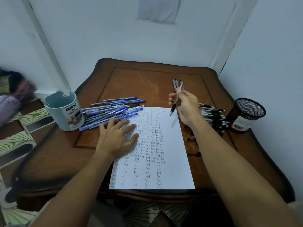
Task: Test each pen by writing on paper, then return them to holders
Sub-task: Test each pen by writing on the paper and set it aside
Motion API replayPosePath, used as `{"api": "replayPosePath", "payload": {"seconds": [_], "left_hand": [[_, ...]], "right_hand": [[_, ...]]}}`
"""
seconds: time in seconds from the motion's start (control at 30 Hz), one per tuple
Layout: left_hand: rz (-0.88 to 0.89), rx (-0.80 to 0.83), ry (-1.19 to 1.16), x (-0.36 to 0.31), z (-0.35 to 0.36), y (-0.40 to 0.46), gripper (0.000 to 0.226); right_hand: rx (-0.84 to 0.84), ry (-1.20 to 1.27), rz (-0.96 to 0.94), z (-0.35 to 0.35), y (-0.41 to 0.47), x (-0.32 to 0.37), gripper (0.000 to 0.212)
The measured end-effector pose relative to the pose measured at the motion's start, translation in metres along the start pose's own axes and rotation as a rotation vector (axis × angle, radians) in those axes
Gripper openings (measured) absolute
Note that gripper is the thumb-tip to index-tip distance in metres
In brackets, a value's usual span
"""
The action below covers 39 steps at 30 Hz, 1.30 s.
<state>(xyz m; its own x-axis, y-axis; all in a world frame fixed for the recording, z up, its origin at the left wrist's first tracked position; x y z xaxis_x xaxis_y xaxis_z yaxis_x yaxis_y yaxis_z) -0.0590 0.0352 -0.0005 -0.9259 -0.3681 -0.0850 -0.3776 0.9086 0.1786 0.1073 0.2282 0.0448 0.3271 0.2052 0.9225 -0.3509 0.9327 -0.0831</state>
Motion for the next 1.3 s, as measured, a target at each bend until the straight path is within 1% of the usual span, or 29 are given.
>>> {"api": "replayPosePath", "payload": {"seconds": [0.07, 0.1, 0.2, 0.23, 0.3, 0.33, 0.37, 0.43, 0.47, 0.6, 0.77, 0.93, 1.1, 1.3], "left_hand": [[0.003, 0.003, -0.001, 0.0, 0.0, 0.001, 0.072], [0.002, 0.006, -0.001, 0.001, 0.0, 0.001, 0.073], [0.003, 0.007, 0.005, 0.0, 0.0, 0.002, 0.074], [0.004, 0.007, 0.007, 0.0, 0.0, 0.002, 0.074], [0.003, 0.005, 0.009, 0.0, 0.0, 0.001, 0.073], [0.002, 0.004, 0.013, 0.0, 0.0, 0.001, 0.072], [0.001, 0.003, 0.017, 0.0, 0.0, 0.0, 0.071], [0.0, 0.002, 0.025, 0.0, 0.0, 0.0, 0.067], [0.001, 0.001, 0.027, 0.0, 0.0, 0.0, 0.065], [0.005, -0.007, 0.035, -0.001, 0.0, 0.0, 0.064], [0.001, -0.015, 0.035, -0.002, -0.002, -0.001, 0.068], [0.002, -0.014, 0.039, -0.001, -0.001, 0.0, 0.064], [0.003, -0.021, 0.026, -0.001, -0.002, -0.001, 0.062], [-0.001, -0.025, 0.034, -0.001, -0.001, -0.001, 0.06]], "right_hand": [[-0.054, -0.171, -0.047, -0.007, -0.001, -0.004, 0.018], [-0.068, -0.212, -0.076, -0.008, -0.002, -0.006, 0.016], [-0.076, -0.218, -0.11, -0.007, -0.005, -0.016, 0.01], [-0.072, -0.205, -0.11, -0.007, -0.006, -0.019, 0.012], [-0.053, -0.207, -0.127, -0.006, -0.008, -0.025, 0.033], [-0.046, -0.23, -0.132, -0.006, -0.008, -0.028, 0.037], [-0.046, -0.252, -0.133, -0.005, -0.009, -0.03, 0.034], [-0.055, -0.285, -0.124, -0.005, -0.008, -0.036, 0.014], [-0.064, -0.304, -0.125, -0.005, -0.008, -0.038, 0.012], [-0.058, -0.37, -0.123, -0.009, -0.007, -0.045, 0.021], [-0.079, -0.417, -0.173, -0.014, -0.007, -0.044, 0.028], [-0.072, -0.432, -0.186, -0.015, -0.007, -0.044, 0.027], [-0.072, -0.369, -0.159, -0.018, -0.005, -0.047, 0.027], [-0.056, -0.435, -0.173, -0.014, -0.003, -0.048, 0.023]]}}
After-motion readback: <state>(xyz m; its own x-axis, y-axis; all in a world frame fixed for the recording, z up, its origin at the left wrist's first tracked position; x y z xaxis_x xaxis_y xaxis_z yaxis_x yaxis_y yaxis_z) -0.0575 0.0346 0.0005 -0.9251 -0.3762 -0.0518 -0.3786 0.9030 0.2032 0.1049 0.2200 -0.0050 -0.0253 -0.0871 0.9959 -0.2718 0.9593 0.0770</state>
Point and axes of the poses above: each hand's wrist, its own y-axis towards the middle knuckle, its own z-axis out of the palm, x = y × z, the point moved 10 cm from there along y, towards the middle knuckle, and after that the axes turned 9 degrees about y, right-handed, at the moved point
